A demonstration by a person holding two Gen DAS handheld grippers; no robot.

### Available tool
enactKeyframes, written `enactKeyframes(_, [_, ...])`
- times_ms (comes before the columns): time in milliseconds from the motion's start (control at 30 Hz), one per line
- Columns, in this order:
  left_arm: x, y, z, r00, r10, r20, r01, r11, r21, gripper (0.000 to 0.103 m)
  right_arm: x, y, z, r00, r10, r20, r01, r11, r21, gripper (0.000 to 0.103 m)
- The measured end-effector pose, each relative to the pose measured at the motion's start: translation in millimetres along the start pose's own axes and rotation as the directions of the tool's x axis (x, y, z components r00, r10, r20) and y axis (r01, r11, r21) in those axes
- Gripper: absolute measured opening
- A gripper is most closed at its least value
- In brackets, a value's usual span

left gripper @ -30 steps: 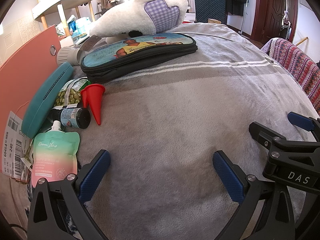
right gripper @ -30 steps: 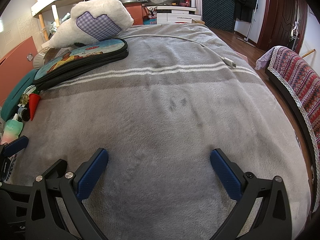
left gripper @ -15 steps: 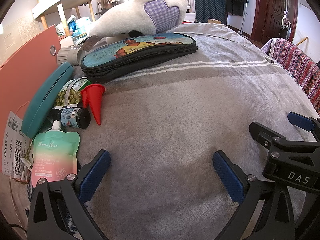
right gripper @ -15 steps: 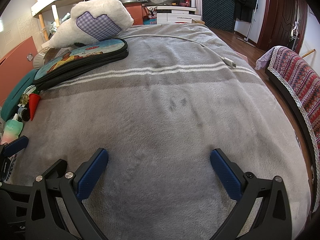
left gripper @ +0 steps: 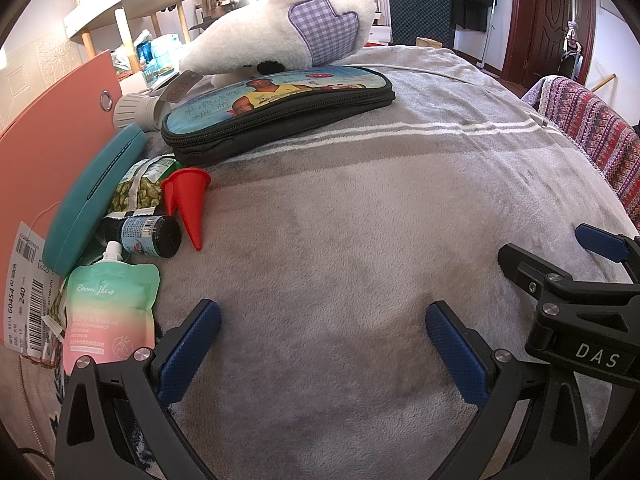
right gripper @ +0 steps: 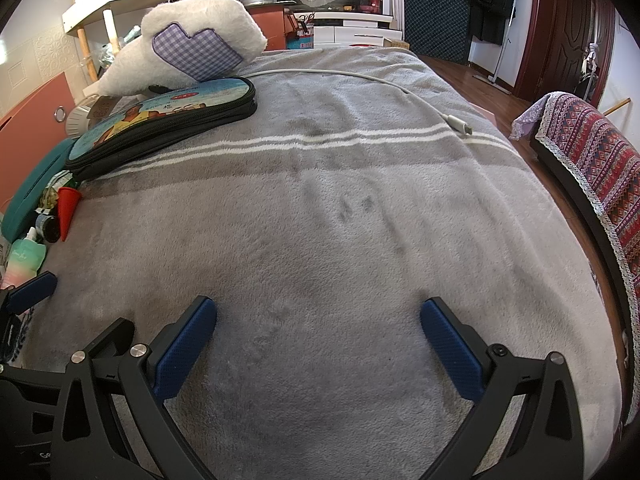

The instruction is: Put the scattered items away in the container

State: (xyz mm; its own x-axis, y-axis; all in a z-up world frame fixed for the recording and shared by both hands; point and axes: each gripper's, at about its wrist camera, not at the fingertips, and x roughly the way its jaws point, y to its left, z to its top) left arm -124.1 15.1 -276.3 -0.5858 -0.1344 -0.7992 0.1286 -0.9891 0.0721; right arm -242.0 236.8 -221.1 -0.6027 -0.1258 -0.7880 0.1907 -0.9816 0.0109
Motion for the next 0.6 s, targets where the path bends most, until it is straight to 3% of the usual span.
enactKeyframes(600, [0.1, -0.2, -0.2, 1.000, 0.001, 0.000, -0.001, 1.000, -0.001, 0.103, -0.3, 0.1, 0.4, 1.000, 0.000, 0.000, 0.000, 1.000, 0.000, 0.103])
